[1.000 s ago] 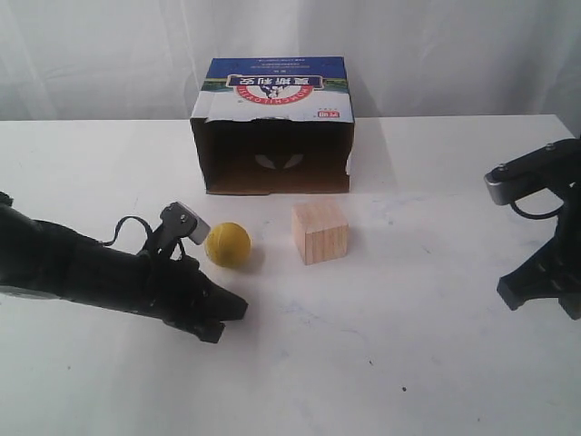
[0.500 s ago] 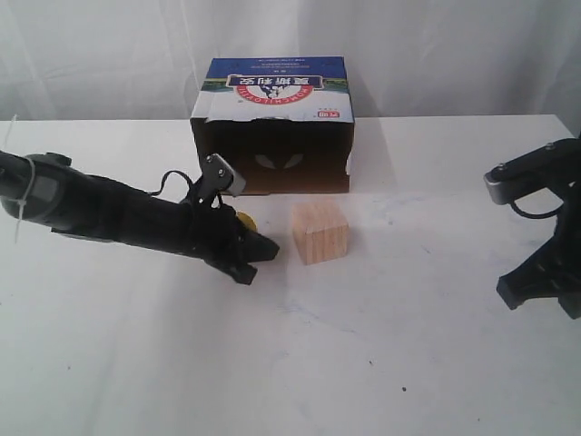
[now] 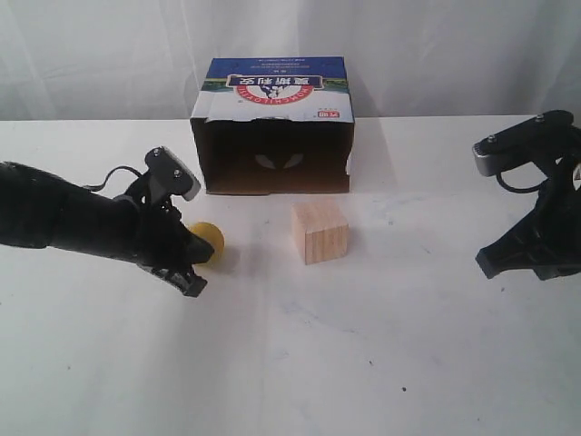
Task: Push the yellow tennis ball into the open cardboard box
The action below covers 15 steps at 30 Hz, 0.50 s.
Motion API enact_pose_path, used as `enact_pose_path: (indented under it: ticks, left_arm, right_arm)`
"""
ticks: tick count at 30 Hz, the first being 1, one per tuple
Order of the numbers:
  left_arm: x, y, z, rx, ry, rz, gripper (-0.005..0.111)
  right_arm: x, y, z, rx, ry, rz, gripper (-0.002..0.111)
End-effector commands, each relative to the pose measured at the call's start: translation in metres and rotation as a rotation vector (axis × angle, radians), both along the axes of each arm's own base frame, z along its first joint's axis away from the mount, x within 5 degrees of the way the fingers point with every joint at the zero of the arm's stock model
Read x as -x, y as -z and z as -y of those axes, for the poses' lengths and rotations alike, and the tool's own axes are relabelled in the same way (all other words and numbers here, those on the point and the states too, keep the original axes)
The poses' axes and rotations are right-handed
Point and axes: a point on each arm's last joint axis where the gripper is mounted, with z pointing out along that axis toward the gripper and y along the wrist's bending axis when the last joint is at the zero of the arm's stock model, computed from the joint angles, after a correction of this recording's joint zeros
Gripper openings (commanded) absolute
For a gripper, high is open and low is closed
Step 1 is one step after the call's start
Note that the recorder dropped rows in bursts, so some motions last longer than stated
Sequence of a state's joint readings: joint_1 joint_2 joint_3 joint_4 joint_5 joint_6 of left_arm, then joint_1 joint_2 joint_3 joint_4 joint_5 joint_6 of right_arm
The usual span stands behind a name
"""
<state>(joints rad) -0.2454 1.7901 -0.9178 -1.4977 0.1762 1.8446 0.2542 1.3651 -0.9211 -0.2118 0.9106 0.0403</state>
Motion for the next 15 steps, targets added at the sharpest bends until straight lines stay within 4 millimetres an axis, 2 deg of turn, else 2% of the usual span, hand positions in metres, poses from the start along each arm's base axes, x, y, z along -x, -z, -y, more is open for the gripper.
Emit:
enact_pose_path:
  ticks: [1,8,11,13,15]
  left_arm:
    - [0.001,-0.032,0.003,0.106,0.006,0.109,0.0]
    - [-0.011,-0.05,-0.008,0.022,-0.066,0.22,0.0]
    - [-0.036,-0.048,-0.021,0.023,-0.093,0.24,0.0]
    - [-0.057,-0.041,-0.041,0.024,-0.153,0.235,0.0]
    - [-0.075,-0.034,-0.061,0.097,-0.193,0.219,0.0]
  right_arm:
    - [-0.003,-0.002,0.001,-0.011,-0.003,0.053,0.0]
    - [-0.006,-0.001,-0.001,-0.025,-0.003,0.072,0.0]
    - [-0.007,0.0,-0.001,-0.027,0.003,0.065,0.0]
    - [-0.007,0.0,-0.002,-0.037,0.007,0.063,0.0]
    - [-0.006,0.001,-0.003,-0.046,0.012,0.058,0.0]
